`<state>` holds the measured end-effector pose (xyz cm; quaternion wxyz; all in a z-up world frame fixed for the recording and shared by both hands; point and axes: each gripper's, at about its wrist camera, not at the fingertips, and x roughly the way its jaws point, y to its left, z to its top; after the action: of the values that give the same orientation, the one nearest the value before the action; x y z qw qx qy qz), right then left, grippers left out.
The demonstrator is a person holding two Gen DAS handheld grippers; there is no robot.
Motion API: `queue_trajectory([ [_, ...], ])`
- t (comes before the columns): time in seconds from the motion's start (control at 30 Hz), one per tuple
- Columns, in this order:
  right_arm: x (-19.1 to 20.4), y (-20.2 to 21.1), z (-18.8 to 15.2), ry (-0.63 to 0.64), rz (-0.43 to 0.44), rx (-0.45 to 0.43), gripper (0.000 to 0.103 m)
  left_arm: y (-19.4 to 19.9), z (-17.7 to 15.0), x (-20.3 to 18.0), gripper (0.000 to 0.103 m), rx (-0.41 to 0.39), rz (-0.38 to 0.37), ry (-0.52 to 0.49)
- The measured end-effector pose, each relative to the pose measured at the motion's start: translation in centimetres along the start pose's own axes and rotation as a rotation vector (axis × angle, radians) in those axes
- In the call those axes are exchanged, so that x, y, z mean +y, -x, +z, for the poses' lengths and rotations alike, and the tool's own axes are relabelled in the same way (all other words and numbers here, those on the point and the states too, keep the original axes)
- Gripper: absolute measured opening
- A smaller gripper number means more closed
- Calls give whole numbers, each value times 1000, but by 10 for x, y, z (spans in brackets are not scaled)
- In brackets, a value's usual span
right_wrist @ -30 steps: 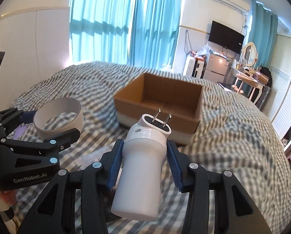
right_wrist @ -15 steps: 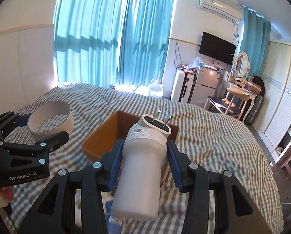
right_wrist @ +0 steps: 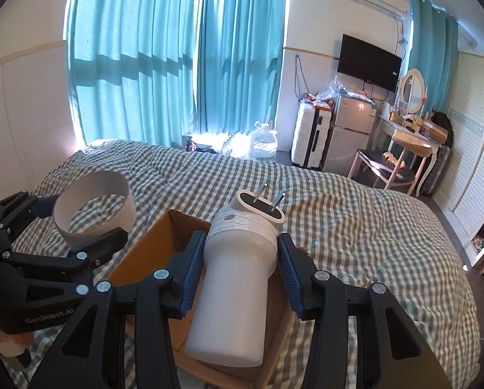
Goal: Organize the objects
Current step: 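Carry the tape roll and plug device into the cardboard box and release both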
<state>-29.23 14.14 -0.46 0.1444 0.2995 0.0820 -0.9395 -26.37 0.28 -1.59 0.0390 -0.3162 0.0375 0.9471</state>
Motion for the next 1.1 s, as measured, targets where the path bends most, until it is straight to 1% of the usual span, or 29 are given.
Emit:
queue_trajectory([
  [0.1,-4,-26,5,-2,8,22,45,-25,2,-6,81,24,-10,-17],
  [0.23,-12,-57,6,0,18,61,45,-50,-5,-12,81,62,-18,-51],
  [0.33,-17,-71,0,0,34,86,45,-67,-11,-16,81,103,-30,-82],
  [0.4,-19,-74,-6,4,47,90,45,-73,-16,-17,81,116,-43,-99],
  [0.53,-13,-84,-17,18,78,120,45,-81,-27,-23,81,158,-76,-116],
  [0.6,-12,-86,-21,24,75,126,45,-83,-32,-27,81,166,-72,-136],
  [0.7,-11,-88,-27,24,84,140,45,-89,-37,-30,81,182,-69,-137],
  [0.8,-10,-93,-32,22,87,160,45,-93,-38,-33,81,177,-62,-159],
  [0.9,-9,-95,-36,25,99,171,45,-91,-38,-34,81,176,-116,-154],
  [0.93,-8,-94,-37,27,101,170,45,-91,-38,-34,81,172,-121,-154],
  [1.07,-11,-91,-37,11,86,162,45,-87,-40,-38,83,159,-108,-178],
  [1.1,-13,-88,-37,2,81,156,51,-85,-41,-37,86,157,-109,-179],
])
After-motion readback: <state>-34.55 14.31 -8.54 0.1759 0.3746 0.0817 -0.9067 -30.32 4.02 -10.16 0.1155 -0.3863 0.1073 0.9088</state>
